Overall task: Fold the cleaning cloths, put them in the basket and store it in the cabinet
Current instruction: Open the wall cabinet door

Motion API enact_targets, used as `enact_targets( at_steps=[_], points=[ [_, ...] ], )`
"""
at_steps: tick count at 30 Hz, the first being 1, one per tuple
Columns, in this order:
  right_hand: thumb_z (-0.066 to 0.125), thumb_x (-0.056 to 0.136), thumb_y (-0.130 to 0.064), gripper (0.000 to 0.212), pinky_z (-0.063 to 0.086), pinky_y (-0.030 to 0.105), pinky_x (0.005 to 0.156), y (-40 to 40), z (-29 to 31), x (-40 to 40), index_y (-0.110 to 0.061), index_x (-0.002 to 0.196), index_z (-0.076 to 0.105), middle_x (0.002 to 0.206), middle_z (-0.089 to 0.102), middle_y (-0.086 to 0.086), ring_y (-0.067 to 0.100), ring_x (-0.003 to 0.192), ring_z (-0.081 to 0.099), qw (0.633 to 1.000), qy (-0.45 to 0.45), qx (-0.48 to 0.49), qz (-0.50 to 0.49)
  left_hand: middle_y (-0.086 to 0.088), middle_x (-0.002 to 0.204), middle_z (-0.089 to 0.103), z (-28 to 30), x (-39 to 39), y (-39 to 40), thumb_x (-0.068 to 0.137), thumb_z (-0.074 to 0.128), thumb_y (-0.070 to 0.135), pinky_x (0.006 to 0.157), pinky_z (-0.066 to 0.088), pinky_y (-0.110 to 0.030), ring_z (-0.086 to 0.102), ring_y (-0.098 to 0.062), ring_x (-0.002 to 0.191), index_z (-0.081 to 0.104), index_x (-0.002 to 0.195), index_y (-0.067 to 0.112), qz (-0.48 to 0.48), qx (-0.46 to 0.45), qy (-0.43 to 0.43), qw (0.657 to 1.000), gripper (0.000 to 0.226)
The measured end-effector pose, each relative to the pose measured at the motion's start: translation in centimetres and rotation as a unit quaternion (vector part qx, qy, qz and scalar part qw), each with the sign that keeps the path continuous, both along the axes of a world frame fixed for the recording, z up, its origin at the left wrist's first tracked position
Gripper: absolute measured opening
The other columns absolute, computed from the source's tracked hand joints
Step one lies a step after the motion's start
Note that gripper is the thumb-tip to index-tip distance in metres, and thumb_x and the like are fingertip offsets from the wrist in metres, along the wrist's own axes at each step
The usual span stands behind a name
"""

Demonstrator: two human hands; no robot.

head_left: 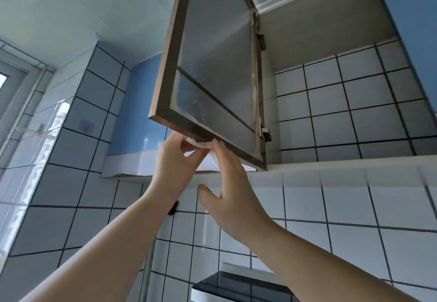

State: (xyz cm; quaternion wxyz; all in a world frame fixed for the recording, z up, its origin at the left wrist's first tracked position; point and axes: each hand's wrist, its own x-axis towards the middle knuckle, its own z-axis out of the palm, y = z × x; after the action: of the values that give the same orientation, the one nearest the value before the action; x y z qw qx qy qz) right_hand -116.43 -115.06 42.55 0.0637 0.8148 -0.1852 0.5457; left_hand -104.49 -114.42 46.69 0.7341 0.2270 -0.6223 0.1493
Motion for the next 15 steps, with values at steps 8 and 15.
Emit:
enact_targets(
  at_steps=[8, 15],
  points=[
    [0.057, 0.09, -0.019, 0.071, 0.005, -0.01, 0.093, 0.2, -0.1, -0.5, -0.046, 0.141, 0.015, 0.137, 0.019, -0.038, -0.024, 0.127, 0.007, 1.0, -0.008, 0.005, -0.009, 0.011, 0.074, 0.065, -0.3, -0.1, -0.3, 0.081, 0.07, 0.016, 0.059, 0.042, -0.005, 0.059, 0.006, 0.065, 0.057, 0.072, 0.029, -0.026, 0.019, 0.034, 0.999, 0.02],
    [0.055, 0.091, -0.021, 0.068, 0.011, -0.006, 0.091, 1.8, 0.1, -2.2, -0.04, 0.144, 0.017, 0.14, 0.023, -0.034, -0.021, 0.122, 0.015, 0.998, 0.005, 0.046, -0.034, 0.006, 0.084, 0.068, -1.7, 0.6, 0.4, 0.083, 0.068, 0.012, 0.065, 0.047, -0.01, 0.062, 0.002, 0.072, 0.056, 0.083, 0.024, -0.097, 0.078, 0.073, 0.99, 0.017]
  ],
)
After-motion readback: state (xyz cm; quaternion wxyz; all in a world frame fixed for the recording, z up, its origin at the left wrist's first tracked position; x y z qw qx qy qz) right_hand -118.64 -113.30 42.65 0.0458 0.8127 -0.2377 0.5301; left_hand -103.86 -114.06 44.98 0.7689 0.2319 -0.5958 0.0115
